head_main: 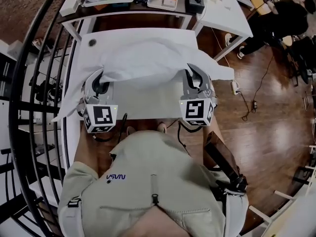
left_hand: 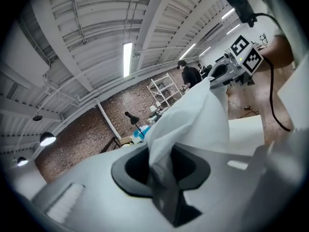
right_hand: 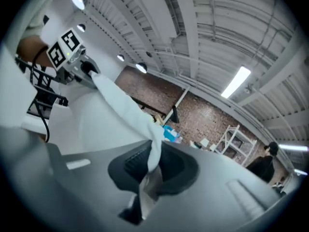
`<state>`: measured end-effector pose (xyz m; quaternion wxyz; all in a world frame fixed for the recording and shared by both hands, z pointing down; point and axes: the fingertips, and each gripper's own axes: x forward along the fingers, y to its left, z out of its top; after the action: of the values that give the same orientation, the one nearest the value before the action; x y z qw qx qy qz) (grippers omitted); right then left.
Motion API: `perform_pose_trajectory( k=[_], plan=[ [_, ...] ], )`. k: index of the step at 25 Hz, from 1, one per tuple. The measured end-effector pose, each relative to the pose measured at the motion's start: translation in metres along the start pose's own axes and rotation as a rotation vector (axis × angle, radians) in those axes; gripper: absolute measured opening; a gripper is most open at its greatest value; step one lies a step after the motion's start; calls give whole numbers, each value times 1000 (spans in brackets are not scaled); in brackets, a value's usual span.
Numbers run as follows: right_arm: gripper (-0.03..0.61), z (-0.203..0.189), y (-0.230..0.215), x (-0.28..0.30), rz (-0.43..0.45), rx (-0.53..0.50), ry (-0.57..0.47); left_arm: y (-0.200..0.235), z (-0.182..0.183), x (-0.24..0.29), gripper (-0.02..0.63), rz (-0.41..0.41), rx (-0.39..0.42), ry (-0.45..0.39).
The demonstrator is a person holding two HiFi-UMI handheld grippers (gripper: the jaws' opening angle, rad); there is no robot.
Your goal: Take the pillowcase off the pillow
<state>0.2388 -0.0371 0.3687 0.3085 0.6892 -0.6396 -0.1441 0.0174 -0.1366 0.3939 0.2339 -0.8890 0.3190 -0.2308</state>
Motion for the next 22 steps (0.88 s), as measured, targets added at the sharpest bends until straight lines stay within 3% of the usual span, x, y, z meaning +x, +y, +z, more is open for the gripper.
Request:
perform_pose_trajectory(
  k=[3, 6, 9, 11, 14, 17, 20, 22],
  plan=[
    [21, 33, -16, -15, 30, 7, -32, 18, 26, -9, 86, 5, 12, -49],
    [21, 45, -26, -19, 81, 3, 9, 26, 37, -9, 89, -62, 7, -61],
    [23, 22, -25, -5, 136, 55, 101, 20, 33, 10, 103, -142, 6, -66],
    [22, -1, -21, 12, 129, 106, 160, 18, 27, 27, 145, -159, 13, -82],
    [22, -18, -25, 38, 51, 133, 196, 24, 23, 37, 221, -75, 32, -130],
    [24, -25, -34, 68, -25, 91, 225, 35, 41, 25, 296, 24, 13, -209],
    [32, -31, -39, 93, -80, 34, 233, 33, 43, 4, 281, 83, -47, -268],
    [34, -35, -42, 106, -110, 14, 238, 23, 27, -10, 265, 102, -149, -239]
  ],
)
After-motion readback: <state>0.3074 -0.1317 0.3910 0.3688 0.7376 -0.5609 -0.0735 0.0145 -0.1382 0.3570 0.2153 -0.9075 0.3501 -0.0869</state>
